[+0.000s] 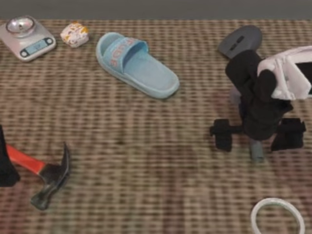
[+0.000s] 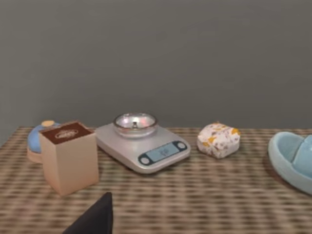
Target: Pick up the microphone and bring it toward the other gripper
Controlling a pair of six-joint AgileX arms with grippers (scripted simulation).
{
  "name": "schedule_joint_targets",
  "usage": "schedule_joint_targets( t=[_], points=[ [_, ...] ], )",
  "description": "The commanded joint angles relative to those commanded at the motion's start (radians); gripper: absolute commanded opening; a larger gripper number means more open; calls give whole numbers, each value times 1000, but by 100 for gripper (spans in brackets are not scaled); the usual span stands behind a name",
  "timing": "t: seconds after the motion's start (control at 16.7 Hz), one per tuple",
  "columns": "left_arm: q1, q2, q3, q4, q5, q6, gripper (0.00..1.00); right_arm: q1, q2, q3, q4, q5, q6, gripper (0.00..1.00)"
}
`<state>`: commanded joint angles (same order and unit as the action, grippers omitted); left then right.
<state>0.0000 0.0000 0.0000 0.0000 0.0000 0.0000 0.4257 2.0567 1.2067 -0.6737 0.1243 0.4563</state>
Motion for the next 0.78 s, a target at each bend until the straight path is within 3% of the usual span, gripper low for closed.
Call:
schedule_joint_targets(
  t=[0.78],
  points=[
    [0,0,0,0,0,0,100,0,0,0,0,0,0,2]
  ],
)
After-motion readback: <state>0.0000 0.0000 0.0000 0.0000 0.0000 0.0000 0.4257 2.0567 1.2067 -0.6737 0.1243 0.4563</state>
